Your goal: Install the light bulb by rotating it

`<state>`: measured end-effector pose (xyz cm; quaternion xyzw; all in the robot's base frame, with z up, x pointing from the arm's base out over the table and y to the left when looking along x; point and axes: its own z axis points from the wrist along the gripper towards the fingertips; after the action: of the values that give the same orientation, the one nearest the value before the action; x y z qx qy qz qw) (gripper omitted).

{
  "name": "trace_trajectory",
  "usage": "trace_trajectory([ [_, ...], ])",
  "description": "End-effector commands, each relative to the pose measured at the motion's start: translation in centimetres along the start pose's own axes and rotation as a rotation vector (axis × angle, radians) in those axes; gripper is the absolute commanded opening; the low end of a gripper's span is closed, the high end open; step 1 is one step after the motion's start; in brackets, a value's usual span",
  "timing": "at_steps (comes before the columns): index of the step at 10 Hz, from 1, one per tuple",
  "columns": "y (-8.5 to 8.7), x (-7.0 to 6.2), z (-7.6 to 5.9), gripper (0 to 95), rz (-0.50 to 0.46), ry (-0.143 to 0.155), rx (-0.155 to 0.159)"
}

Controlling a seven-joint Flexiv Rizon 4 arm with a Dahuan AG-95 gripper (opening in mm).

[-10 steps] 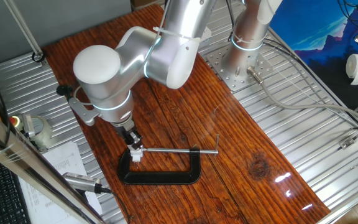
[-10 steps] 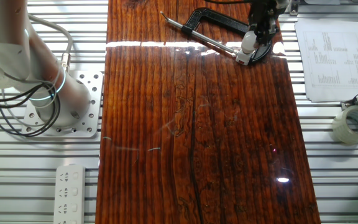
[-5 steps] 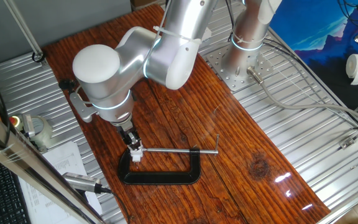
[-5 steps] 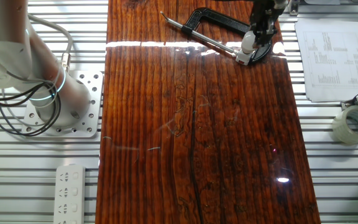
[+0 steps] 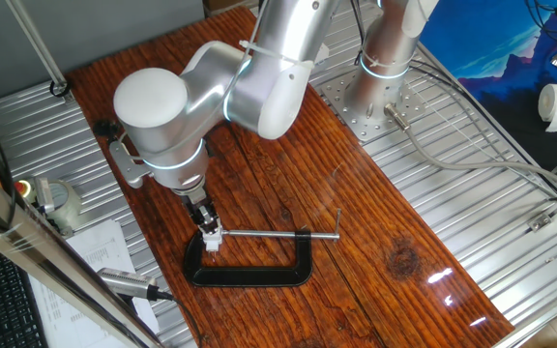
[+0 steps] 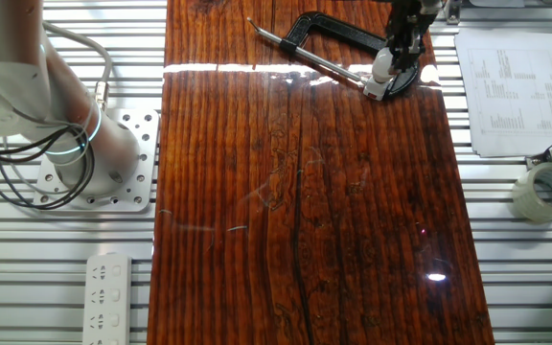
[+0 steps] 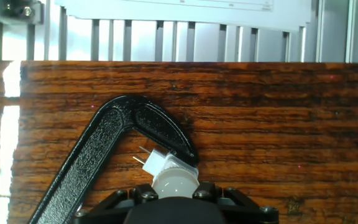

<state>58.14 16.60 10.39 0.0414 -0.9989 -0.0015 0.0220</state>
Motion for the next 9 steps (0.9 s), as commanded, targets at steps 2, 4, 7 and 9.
trace_trajectory([
  [2,0.0,0.1,-0.2,95.0,-0.071,-0.004,-0.005],
  [4,0.0,0.0,-0.2,95.0,-0.084,-0.003,-0.002],
  [7,0.0,-0.2,-0.8,95.0,-0.188,0.012,0.007],
  [9,0.4,-0.6,-1.4,95.0,-0.564,0.037,0.045],
])
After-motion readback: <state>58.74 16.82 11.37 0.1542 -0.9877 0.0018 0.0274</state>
